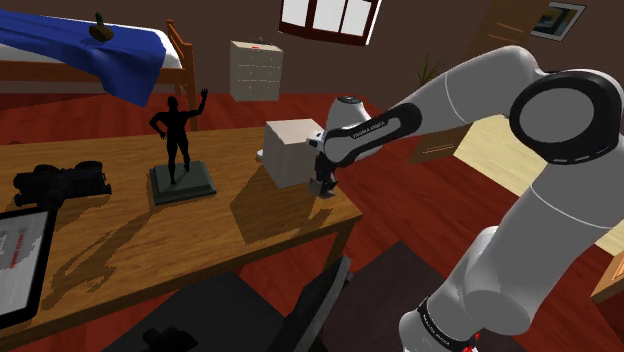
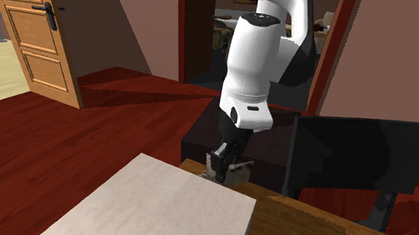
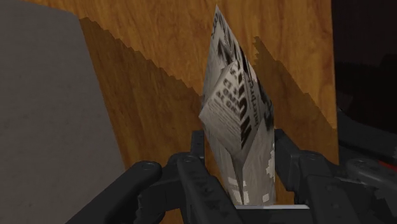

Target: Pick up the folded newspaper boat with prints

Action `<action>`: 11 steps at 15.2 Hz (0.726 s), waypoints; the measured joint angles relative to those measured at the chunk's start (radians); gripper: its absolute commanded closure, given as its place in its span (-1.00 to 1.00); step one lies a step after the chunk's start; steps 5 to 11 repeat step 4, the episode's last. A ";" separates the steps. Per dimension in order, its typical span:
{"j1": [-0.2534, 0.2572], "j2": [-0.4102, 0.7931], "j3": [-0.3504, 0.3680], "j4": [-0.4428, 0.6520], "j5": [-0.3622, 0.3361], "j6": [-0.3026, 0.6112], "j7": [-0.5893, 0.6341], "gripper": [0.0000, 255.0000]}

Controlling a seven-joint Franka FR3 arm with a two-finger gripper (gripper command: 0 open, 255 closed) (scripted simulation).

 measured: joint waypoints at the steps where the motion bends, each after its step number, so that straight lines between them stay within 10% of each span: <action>1: 0.000 -0.009 -0.001 0.002 -0.002 -0.011 0.000 1.00; 11: 0.000 -0.040 -0.001 0.012 -0.009 -0.051 0.003 1.00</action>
